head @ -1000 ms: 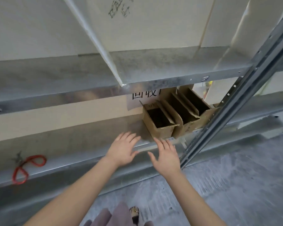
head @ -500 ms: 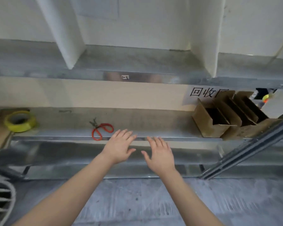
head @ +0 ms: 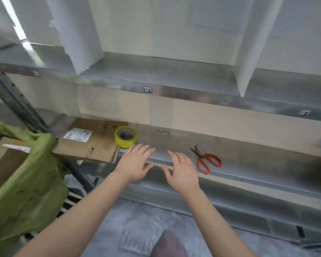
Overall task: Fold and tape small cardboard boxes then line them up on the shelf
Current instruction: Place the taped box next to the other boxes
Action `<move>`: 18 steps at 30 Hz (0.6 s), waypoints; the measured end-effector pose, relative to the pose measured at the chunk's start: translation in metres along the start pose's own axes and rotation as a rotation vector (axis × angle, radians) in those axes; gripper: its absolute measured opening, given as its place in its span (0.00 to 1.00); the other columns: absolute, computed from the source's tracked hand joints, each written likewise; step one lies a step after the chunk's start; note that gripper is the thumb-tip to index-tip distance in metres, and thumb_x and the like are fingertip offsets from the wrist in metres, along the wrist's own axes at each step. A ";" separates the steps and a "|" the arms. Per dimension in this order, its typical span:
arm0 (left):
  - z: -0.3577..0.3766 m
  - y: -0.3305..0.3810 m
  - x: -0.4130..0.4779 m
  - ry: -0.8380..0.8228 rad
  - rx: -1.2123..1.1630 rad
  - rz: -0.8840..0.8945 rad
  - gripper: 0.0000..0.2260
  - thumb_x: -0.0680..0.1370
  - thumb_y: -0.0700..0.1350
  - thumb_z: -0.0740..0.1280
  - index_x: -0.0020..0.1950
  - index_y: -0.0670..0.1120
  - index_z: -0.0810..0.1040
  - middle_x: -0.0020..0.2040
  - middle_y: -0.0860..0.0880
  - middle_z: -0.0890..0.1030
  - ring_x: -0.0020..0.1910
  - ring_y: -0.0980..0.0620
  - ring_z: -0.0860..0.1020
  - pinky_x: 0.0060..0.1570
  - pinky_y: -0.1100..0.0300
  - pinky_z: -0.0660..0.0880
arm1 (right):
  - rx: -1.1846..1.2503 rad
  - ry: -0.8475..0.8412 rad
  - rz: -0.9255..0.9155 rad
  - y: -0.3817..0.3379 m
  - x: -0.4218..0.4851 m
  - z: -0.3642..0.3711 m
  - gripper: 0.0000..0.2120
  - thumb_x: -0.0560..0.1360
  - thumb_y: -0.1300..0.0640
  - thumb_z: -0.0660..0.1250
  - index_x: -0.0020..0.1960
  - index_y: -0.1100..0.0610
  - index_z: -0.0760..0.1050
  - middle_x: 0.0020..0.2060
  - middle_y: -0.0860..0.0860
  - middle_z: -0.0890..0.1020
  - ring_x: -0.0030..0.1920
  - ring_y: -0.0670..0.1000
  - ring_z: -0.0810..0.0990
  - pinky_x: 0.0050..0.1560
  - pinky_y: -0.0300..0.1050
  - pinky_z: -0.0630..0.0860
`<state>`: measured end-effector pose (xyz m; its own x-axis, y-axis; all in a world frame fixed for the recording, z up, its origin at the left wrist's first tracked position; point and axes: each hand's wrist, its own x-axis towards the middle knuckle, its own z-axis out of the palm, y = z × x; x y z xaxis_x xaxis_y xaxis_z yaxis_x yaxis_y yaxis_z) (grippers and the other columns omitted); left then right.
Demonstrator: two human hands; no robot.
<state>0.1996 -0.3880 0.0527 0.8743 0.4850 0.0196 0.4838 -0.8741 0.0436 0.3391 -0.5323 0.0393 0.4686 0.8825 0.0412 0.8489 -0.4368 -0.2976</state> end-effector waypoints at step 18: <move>0.039 -0.342 -0.049 -0.146 -0.083 -0.377 0.27 0.80 0.59 0.55 0.78 0.54 0.55 0.77 0.54 0.61 0.74 0.52 0.61 0.72 0.54 0.60 | 0.078 -0.240 -0.118 -0.228 0.187 0.139 0.26 0.80 0.45 0.56 0.77 0.49 0.58 0.72 0.48 0.67 0.69 0.52 0.66 0.69 0.44 0.64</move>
<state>-0.0072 -0.1141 -0.0025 0.6356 0.7564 -0.1545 0.7718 -0.6277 0.1018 0.1987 -0.2437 -0.0181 0.2882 0.9466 -0.1444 0.8686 -0.3219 -0.3767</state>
